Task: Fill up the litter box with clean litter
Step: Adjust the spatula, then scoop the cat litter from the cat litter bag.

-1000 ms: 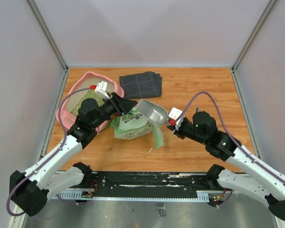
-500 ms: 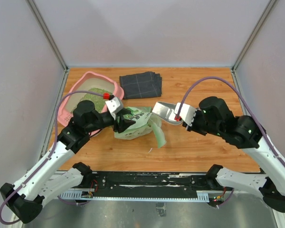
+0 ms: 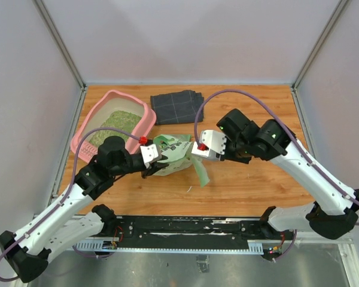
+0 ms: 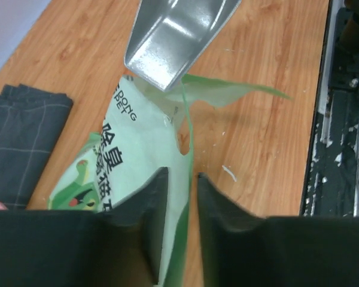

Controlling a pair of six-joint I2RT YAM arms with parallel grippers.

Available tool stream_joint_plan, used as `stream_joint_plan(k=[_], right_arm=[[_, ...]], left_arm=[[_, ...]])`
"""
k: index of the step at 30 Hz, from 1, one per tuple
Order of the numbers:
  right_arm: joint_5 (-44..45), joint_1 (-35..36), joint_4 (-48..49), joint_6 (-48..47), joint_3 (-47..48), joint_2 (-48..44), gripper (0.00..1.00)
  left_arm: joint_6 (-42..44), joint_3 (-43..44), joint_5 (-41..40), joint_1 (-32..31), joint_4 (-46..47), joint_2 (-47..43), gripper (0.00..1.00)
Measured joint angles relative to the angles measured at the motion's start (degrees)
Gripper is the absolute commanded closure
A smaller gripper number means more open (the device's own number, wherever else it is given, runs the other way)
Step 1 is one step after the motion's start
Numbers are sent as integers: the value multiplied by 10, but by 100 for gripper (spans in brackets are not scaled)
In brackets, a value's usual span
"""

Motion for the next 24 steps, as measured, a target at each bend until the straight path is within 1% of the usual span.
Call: stream_joint_plan(k=[1,2,7,11,14,16,19,21,24], right_arm=[[-5,5,-3,0,0,7,99],[-8,8,-3,-1,-2,12,99],[-12,19,-17,-1,4,45,99],[-1,30,-40,1,65,112,99],[6,41,-42,1,86,135,99],[10,43,-50,-2,86,136,99],[24,43,-66,-9,99,140,99],[35,43,-79,-15,129,155,99],[41,43,-88,-26,185,195,99]], left_arm=[[10,-8,-2,0,-3,-9,96],[20,-16,-5,0,-5,-17,99],[61,-34,-6,0,-9,-55,100],[84,-61,-1,0,20,-77,100],[103,-78,23,0,46,-87,100],[108,-74,33,0,57,-77,100],[120,-34,48,0,44,-38,100],[124,-6,52,0,37,-17,100],[116,-5,53,0,45,-24,100]])
